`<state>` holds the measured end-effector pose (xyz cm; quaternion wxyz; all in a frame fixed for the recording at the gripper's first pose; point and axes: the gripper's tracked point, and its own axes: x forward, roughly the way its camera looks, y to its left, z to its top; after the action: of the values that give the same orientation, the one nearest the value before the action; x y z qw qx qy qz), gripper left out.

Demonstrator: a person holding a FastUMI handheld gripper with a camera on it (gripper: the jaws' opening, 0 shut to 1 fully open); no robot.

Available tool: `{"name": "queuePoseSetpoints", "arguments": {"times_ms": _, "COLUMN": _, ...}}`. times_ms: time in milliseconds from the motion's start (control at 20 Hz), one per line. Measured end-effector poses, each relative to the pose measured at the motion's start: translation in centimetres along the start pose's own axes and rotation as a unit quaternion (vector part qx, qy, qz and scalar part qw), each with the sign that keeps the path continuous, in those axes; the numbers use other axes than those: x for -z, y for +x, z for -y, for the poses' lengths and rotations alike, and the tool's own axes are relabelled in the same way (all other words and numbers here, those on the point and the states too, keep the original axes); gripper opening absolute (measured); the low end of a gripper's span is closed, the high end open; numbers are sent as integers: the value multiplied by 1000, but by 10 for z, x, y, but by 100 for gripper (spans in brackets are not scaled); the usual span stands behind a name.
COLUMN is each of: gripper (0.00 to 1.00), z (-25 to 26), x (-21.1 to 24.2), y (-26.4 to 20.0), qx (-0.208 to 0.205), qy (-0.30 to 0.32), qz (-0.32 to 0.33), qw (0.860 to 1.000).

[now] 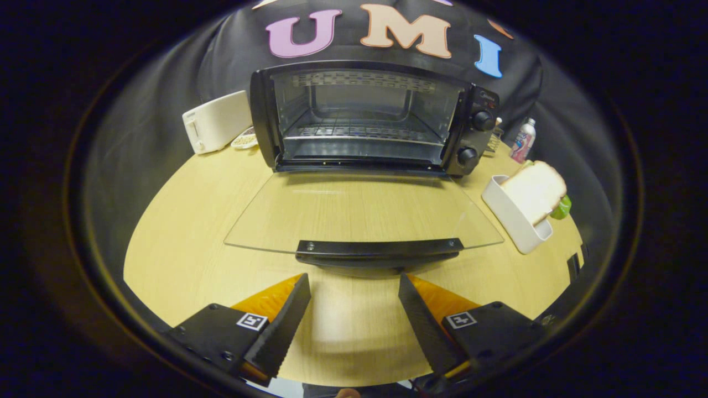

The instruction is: Open the toaster oven, put the food inside, and close the toaster oven door.

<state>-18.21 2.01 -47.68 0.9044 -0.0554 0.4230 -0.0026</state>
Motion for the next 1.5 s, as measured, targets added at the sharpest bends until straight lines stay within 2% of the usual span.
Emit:
{"name": "queuePoseSetpoints", "arguments": {"times_ms": 300, "gripper": 100, "z": 18, "x": -3, "y": -17, "qx": 20, "qy": 8, "qz": 2, "qw": 1000}}
{"name": "queuePoseSetpoints", "arguments": {"times_ms": 500, "gripper": 100, "z": 30, "x": -57, "y": -41, "qx": 27, "qy": 54, "qz": 97, "qw": 993}}
{"name": "queuePoseSetpoints", "arguments": {"times_ms": 600, "gripper": 100, "z": 40, "x": -74, "y": -38, "qx": 35, "qy": 74, "qz": 125, "qw": 989}}
{"name": "queuePoseSetpoints", "arguments": {"times_ms": 850, "gripper": 100, "z": 42, "x": -62, "y": -7, "qx": 38, "qy": 70, "qz": 84, "qw": 993}}
{"name": "queuePoseSetpoints", "arguments": {"times_ms": 1150, "gripper": 100, "z": 41, "x": -43, "y": 2, "qx": 48, "qy": 43, "qz": 52, "qw": 997}}
{"name": "queuePoseSetpoints", "arguments": {"times_ms": 1400, "gripper": 100, "z": 42, "x": -48, "y": 3, "qx": 40, "qy": 46, "qz": 57, "qw": 997}}
{"name": "queuePoseSetpoints", "arguments": {"times_ms": 1500, "gripper": 100, "z": 53, "x": -59, "y": -1, "qx": 48, "qy": 44, "qz": 68, "qw": 996}}
